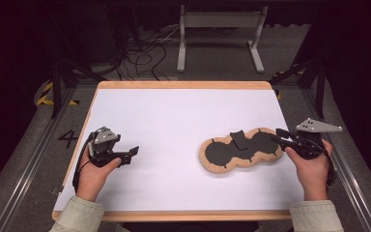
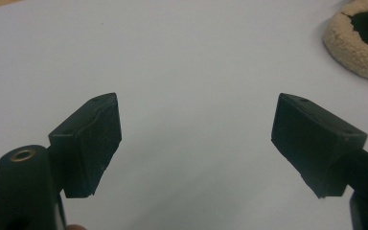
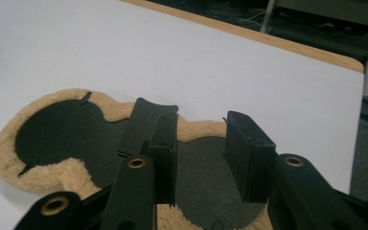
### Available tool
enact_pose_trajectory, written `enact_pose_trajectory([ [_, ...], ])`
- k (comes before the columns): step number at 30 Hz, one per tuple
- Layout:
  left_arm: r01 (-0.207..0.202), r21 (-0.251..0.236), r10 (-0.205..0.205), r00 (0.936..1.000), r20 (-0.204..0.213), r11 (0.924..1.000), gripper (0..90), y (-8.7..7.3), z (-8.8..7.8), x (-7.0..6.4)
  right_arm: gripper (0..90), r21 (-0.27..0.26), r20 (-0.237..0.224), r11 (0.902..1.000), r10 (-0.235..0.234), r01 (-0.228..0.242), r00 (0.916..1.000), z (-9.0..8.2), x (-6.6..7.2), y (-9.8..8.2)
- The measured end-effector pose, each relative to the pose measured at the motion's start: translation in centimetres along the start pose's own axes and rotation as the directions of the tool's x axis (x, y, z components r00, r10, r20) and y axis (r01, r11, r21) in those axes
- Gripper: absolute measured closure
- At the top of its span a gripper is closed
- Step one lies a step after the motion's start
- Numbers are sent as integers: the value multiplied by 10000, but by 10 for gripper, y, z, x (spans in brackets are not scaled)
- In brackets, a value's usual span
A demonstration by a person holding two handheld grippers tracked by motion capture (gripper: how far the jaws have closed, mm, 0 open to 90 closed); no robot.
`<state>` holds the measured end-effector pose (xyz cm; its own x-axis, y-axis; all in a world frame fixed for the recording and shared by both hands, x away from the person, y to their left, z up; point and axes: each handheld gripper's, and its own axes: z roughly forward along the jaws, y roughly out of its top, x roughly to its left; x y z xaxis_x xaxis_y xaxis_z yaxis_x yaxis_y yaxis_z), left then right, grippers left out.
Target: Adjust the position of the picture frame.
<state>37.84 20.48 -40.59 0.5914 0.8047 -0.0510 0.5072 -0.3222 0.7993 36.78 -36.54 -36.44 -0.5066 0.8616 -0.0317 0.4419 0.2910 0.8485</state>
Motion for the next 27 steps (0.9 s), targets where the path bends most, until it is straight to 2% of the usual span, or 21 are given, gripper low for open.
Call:
enact_pose_trajectory([
  [5,-82,-22,82,10000,45,10000,184,2,1,-1,820,110,214,9996,264,-266,9994,-2,-7,-5],
  [7,-169,-6,169,9999,25,9999,184,2,2,-2,870,3,686,9984,569,-570,9960,-2,-10,-7],
  [9,-183,72,182,9998,72,9998,183,1,2,-3,900,-15,898,9971,765,-767,9930,-3,-14,-8],
  [13,-175,0,175,9998,72,9998,183,1,2,-2,900,355,1246,9967,678,-727,9899,-3,-18,-12],
  [14,-168,-24,168,9998,78,9999,183,1,2,-2,900,576,1496,9955,664,-757,9865,-2,-22,-15],
  [15,-168,-24,168,9998,78,9999,184,1,2,-2,900,576,1496,9955,664,-757,9865,-2,-22,-15],
  [21,-54,34,54,9999,137,10000,183,-1,2,-2,900,1054,1894,9841,1210,-1427,9744,6,-34,-27],
  [27,-3,58,2,9999,119,10000,182,-3,0,-1,900,1446,2193,9730,1455,-1797,9647,17,-42,-35],
])
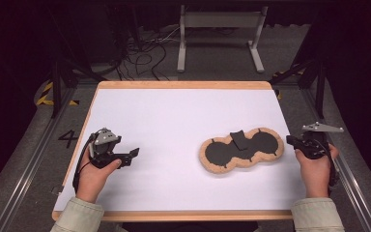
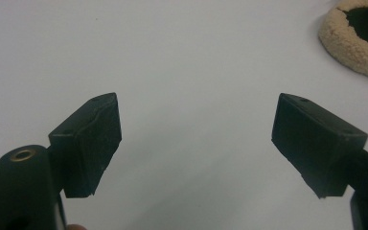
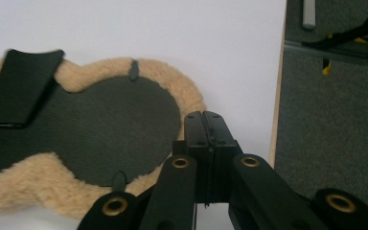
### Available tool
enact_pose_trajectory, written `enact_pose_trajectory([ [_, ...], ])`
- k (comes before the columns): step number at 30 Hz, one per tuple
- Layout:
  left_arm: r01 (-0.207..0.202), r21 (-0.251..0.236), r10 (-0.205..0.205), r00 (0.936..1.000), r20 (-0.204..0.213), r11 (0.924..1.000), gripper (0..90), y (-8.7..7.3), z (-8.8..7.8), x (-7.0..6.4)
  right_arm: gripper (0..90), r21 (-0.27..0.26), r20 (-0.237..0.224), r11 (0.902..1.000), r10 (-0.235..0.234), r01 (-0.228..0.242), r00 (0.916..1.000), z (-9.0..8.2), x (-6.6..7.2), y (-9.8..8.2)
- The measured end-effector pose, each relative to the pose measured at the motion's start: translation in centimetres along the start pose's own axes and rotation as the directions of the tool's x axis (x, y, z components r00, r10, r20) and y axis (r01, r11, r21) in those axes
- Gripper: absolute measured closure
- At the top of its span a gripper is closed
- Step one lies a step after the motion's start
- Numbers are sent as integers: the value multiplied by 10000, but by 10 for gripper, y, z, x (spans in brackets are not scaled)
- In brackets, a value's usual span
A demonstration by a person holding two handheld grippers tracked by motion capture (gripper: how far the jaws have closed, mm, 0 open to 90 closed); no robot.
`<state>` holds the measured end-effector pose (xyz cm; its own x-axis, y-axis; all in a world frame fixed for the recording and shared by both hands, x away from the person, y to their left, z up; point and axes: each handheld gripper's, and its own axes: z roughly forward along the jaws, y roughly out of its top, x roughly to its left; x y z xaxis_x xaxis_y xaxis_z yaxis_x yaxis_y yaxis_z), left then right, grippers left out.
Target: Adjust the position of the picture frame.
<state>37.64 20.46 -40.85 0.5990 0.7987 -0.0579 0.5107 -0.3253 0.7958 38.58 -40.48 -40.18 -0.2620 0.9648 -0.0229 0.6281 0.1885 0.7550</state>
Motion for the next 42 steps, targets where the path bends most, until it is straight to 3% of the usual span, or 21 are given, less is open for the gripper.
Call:
enact_pose_trajectory([
  [18,-49,267,48,10000,47,9996,177,-4,3,-2,887,1363,550,9895,413,-484,9976,33,-10,-14],
  [23,-17,284,16,10000,36,9996,176,-4,4,-1,889,1449,553,9881,443,-519,9975,37,-10,-16],
  [26,21,321,-23,10000,66,9995,176,-5,5,-1,900,1384,278,9897,315,-351,9991,39,-7,-16],
  [28,-23,327,21,10000,69,9995,176,-4,5,-1,900,1459,468,9893,-11,-57,9989,40,-3,-14],
  [32,22,330,-24,10000,80,9995,176,-4,6,-1,900,1458,422,9893,-20,-42,9991,40,0,-14],
  [34,31,371,-37,9999,147,9993,176,-4,7,-2,900,1455,183,9893,-81,54,9998,41,4,-13],
  [38,-16,401,11,9999,128,9992,176,-4,8,-2,900,1430,-116,9888,-425,438,9990,45,15,-10],
  [39,-78,428,71,9998,171,9991,176,-4,9,-2,900,1484,-269,9860,-728,760,9970,47,25,-7],
  [42,-67,423,60,9998,174,9991,175,-4,9,-2,900,1501,-463,9837,-933,992,9946,50,34,-5],
])
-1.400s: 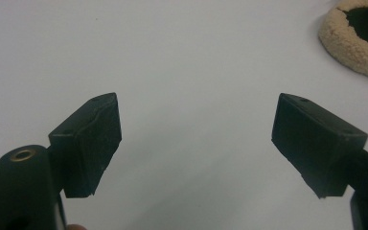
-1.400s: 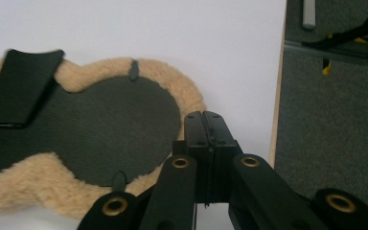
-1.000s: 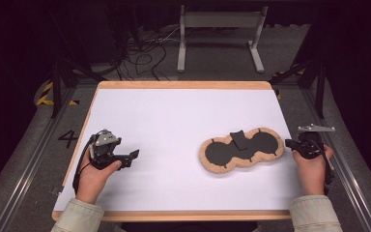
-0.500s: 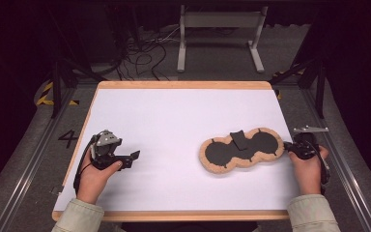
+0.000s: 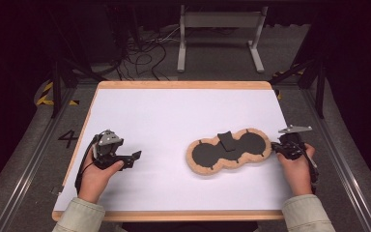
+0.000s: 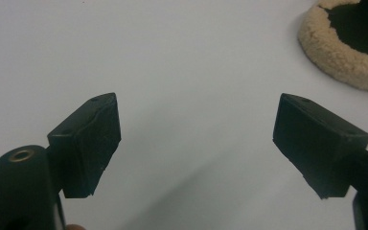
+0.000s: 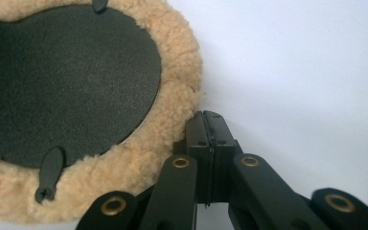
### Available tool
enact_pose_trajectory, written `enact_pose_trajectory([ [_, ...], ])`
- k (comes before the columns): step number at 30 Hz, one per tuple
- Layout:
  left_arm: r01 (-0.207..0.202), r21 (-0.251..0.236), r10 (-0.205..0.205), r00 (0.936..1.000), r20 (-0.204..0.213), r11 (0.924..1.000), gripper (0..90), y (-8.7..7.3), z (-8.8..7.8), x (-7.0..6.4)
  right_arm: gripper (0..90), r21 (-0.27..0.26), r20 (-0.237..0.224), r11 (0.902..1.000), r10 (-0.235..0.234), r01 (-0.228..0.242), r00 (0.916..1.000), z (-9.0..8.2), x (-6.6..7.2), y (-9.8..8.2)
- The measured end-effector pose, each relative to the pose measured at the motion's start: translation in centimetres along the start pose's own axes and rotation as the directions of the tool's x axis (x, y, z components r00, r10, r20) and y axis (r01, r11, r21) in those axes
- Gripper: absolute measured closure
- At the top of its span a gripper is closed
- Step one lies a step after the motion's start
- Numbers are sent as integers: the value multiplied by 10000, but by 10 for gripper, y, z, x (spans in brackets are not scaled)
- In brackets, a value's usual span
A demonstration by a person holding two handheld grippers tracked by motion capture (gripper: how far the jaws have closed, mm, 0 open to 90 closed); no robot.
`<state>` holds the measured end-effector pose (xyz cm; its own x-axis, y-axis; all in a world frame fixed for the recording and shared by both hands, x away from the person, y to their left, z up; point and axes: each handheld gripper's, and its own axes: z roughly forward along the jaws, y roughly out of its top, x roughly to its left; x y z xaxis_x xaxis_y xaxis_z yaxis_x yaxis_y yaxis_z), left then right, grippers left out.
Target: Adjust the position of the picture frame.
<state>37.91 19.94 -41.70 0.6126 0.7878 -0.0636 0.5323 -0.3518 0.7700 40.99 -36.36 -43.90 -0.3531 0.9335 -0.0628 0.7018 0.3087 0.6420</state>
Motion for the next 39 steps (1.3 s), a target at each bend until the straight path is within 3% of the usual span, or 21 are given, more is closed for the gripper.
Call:
enact_pose_trajectory([
  [6,100,26,-101,9999,53,9999,175,-1,1,1,900,89,-254,9950,-991,994,9948,6,33,10],
  [13,314,-166,-316,9995,-99,9994,211,-4,4,2,900,28,-416,9851,-1720,1722,9842,11,62,17],
  [17,190,-73,-192,9995,-256,9998,277,-4,8,2,900,-83,-739,9765,-2155,2155,9737,13,81,20],
  [20,177,-34,-178,9993,-337,9998,412,-5,11,4,900,-188,-1022,9688,-2478,2472,9634,14,92,21],
  [22,254,-100,-259,9983,-528,9996,568,-4,15,6,900,-239,-1218,9643,-2646,2637,9566,14,94,21],
  [25,144,-110,-150,9979,-625,9998,711,1,20,5,881,-359,-1606,9753,-2209,2180,9620,12,88,19],
  [27,50,-136,-58,9983,-584,9999,766,4,23,3,883,-476,-1397,9743,-2246,2200,9644,5,87,18],
  [32,-98,31,99,9999,-83,9999,840,17,30,-1,890,-704,-1554,9723,-2316,2230,9603,-8,88,17],
  [34,-249,322,250,9997,-37,9992,874,21,38,-1,884,-809,-1705,9702,-2393,2284,9559,-15,89,15],
  [39,-280,415,273,9994,191,9987,897,28,51,-3,884,-858,-1987,9676,-2501,2374,9476,-24,91,10],
])
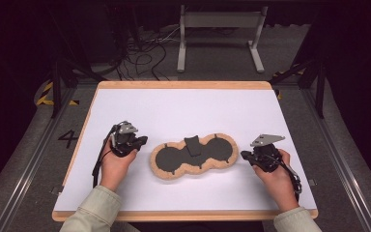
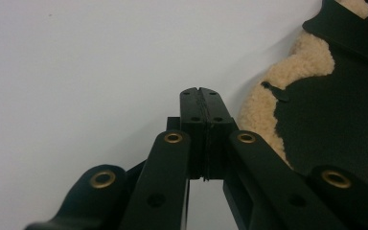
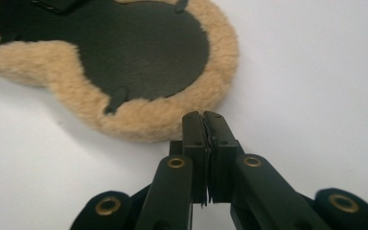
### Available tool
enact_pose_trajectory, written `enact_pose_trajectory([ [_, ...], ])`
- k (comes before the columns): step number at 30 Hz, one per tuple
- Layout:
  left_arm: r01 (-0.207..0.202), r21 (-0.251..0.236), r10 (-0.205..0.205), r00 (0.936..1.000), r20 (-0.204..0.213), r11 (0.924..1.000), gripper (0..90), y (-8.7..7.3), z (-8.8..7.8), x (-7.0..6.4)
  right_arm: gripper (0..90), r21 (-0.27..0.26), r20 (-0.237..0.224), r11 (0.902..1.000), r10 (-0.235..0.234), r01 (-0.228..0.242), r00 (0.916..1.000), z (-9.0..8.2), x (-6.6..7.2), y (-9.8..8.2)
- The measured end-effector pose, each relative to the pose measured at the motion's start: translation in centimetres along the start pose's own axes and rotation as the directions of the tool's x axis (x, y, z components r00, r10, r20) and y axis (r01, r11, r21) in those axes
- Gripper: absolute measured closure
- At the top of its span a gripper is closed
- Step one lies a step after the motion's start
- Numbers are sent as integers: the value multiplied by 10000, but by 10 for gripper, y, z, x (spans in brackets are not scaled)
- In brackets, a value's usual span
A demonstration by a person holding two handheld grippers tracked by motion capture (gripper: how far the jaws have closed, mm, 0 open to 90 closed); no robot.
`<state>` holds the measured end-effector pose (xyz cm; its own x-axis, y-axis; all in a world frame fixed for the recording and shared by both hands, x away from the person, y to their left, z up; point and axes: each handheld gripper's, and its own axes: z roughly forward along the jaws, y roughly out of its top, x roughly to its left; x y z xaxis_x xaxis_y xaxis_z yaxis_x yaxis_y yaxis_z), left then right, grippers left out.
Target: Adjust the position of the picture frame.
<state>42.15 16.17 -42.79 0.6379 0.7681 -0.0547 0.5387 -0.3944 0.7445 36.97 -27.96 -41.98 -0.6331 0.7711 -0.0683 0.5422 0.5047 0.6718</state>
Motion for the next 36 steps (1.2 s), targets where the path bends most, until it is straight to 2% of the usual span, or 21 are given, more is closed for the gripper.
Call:
enact_pose_trajectory([
  [1,-25,53,25,10000,67,10000,897,2,3,-1,884,0,0,10000,0,0,10000,0,0,0],
  [3,-121,177,117,9997,235,9998,898,5,9,-3,887,-184,-625,9993,316,-329,9975,-3,3,-2],
  [7,-195,566,164,9984,550,9982,898,10,22,-3,887,-277,-882,9996,-53,29,9961,-11,13,-2],
  [10,-407,1301,272,9942,1038,9907,872,13,33,-4,886,-248,-932,9995,-192,170,9955,-15,19,-3],
  [12,-647,1668,501,9946,906,9839,865,14,41,-6,882,-216,-989,9993,-324,304,9946,-16,22,-5],
  [13,-669,1808,492,9937,1005,9812,866,15,42,-6,881,-175,-979,9993,-360,344,9945,-16,24,-6],
  [15,-764,2015,521,9910,1233,9765,878,15,45,-6,881,-121,-1059,9991,-413,402,9935,-18,26,-8],
  [18,-1013,2073,715,9866,1467,9730,898,16,45,-5,878,-115,-1087,9992,-400,390,9933,-20,26,-11],
  [21,-1390,2248,1014,9800,1711,9644,900,15,43,-9,858,-72,-1096,9995,-298,292,9935,-21,23,-13],
  [22,-1615,2440,1146,9740,1954,9562,900,13,41,-11,852,-28,-1101,9995,-321,320,9934,-21,23,-13],
  [24,-1932,2503,1323,9615,2408,9487,900,11,38,-15,853,132,-1111,9994,-299,315,9934,-20,23,-14],
  [25,-1932,2503,1323,9615,2408,9487,899,11,38,-15,856,198,-1092,9994,-269,292,9937,-20,24,-14],
  [26,-2240,2582,1435,9440,2970,9398,899,7,34,-22,875,226,-1085,9991,-329,356,9936,-19,24,-13],
  [27,-2240,2582,1435,9440,2970,9398,898,7,34,-22,875,226,-1085,9991,-329,356,9936,-19,24,-13],
  [28,-2383,2625,1501,9368,3159,9350,898,5,32,-26,886,180,-1022,9991,-366,386,9941,-19,24,-13],
  [32,-2758,2816,1692,9213,3500,9190,898,4,29,-36,900,45,-833,9996,-280,284,9961,-19,23,-11],
  [33,-2824,2825,1694,9153,3656,9168,899,3,28,-38,900,46,-850,9995,-317,322,9959,-19,22,-10],
  [34,-2952,2846,1716,9051,3892,9121,899,2,28,-41,900,77,-885,9995,-309,317,9956,-18,22,-10],
  [36,-3147,2868,1777,8912,4173,9048,898,1,27,-47,900,147,-945,9994,-309,325,9950,-16,22,-8],
])
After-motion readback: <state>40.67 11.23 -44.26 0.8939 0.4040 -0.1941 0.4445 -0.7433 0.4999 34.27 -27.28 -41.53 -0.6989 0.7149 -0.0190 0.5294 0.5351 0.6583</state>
